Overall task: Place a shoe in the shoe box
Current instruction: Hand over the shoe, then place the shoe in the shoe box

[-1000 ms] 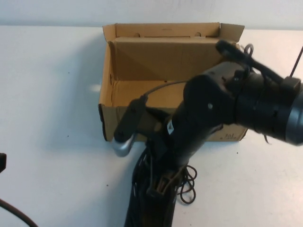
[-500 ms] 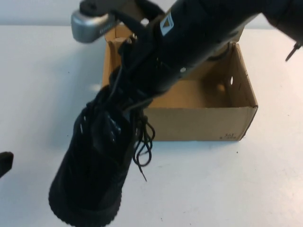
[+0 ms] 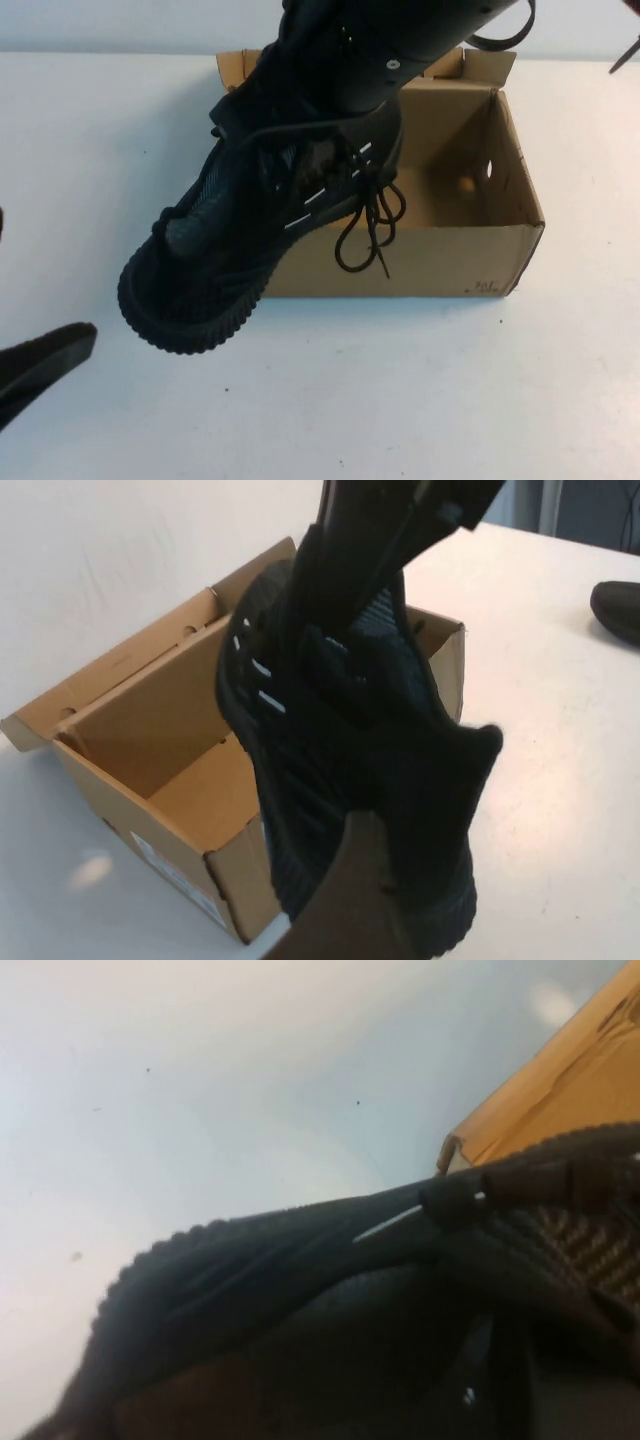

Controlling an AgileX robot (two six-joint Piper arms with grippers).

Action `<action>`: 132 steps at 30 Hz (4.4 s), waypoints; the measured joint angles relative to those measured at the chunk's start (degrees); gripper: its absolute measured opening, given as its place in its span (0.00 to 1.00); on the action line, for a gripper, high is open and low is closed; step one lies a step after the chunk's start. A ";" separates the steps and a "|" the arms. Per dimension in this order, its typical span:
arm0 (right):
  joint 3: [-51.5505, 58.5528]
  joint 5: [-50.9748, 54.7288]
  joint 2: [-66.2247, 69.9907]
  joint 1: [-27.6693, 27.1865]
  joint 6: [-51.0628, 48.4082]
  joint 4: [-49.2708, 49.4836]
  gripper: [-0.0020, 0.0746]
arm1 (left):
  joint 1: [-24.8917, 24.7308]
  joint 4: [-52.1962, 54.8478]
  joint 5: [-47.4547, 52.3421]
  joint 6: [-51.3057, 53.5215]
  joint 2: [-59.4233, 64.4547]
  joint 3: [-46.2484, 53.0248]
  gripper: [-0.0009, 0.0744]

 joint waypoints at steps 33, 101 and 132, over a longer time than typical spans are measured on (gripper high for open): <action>-2.95 -2.70 7.48 -7.09 1.23 13.51 0.02 | 0.00 -2.49 -5.08 6.52 14.82 0.00 0.83; -7.85 -1.31 0.53 -7.55 -43.53 21.45 0.83 | -7.18 7.42 6.62 13.86 25.10 -7.51 0.04; 25.13 -1.28 -16.29 -7.55 -46.24 24.22 0.82 | -7.18 -0.49 14.15 20.81 25.10 -13.59 0.04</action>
